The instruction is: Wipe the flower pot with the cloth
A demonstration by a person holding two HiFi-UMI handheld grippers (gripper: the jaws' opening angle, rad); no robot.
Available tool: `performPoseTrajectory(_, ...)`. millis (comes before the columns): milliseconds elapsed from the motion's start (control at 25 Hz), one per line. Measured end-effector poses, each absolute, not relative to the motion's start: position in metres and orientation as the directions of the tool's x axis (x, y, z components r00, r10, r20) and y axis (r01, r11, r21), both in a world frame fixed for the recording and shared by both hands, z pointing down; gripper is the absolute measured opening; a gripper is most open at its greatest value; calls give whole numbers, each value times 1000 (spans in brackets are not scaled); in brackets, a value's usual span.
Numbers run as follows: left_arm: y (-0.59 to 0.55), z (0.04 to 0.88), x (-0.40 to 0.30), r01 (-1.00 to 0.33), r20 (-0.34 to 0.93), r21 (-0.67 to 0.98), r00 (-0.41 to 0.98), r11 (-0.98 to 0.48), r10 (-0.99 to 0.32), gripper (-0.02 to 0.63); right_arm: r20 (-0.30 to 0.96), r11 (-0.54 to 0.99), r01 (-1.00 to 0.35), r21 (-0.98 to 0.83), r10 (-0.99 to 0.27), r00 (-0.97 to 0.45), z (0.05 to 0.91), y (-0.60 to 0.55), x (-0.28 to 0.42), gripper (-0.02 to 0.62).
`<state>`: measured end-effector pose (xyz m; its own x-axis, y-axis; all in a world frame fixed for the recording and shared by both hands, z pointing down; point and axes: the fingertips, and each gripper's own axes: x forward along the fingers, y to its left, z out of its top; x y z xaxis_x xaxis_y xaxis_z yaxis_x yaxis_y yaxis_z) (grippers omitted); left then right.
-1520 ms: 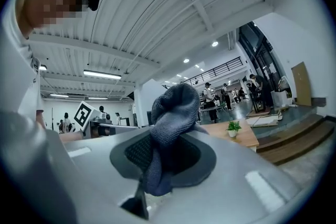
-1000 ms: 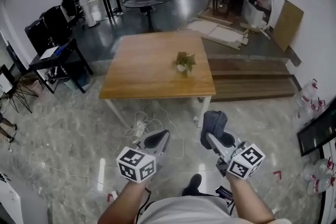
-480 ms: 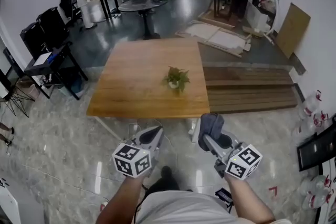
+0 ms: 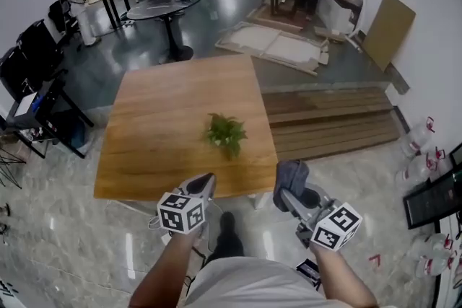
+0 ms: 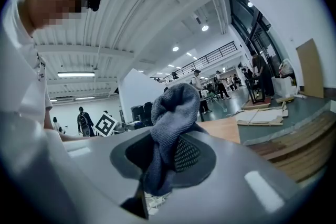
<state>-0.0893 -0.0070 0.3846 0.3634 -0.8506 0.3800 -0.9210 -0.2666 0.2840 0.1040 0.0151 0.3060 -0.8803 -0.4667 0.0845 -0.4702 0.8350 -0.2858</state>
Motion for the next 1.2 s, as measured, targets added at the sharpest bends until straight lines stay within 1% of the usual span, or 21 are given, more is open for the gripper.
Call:
performPoseTrajectory(160, -93, 420, -131, -913, 453, 308, 389, -269, -802, 8, 113, 786, -533, -314, -527, -843, 318, -63, 78, 64)
performPoseTrajectory(320, -180, 461, -176, -909, 533, 319, 405, -268, -743, 8, 142, 744, -574, -342, -563, -814, 330, -140, 41, 64)
performPoseTrajectory(440, -230, 491, -198, -902, 577, 315, 428, -295, -696, 9, 172, 712, -602, -362, -583, -794, 344, -181, 17, 64)
performPoseTrajectory(520, -257, 508, -204, -897, 602, 311, 443, -315, -664, 54, 193, 692, -616, -376, -592, -783, 354, -201, 10, 64)
performPoseTrajectory(640, -294, 538, -209, -893, 642, 310, 450, -326, -621, 58, 223, 661, -645, -384, -611, -760, 367, -227, 9, 65)
performPoseTrajectory(920, -343, 619, -219, -884, 748, 323, 457, -338, -482, 71, 296, 573, -709, -410, -652, -698, 396, -265, 14, 64)
performPoseTrajectory(1200, -355, 669, -216, -873, 793, 363, 473, -327, -384, 80, 333, 522, -735, -432, -666, -668, 418, -283, 15, 64)
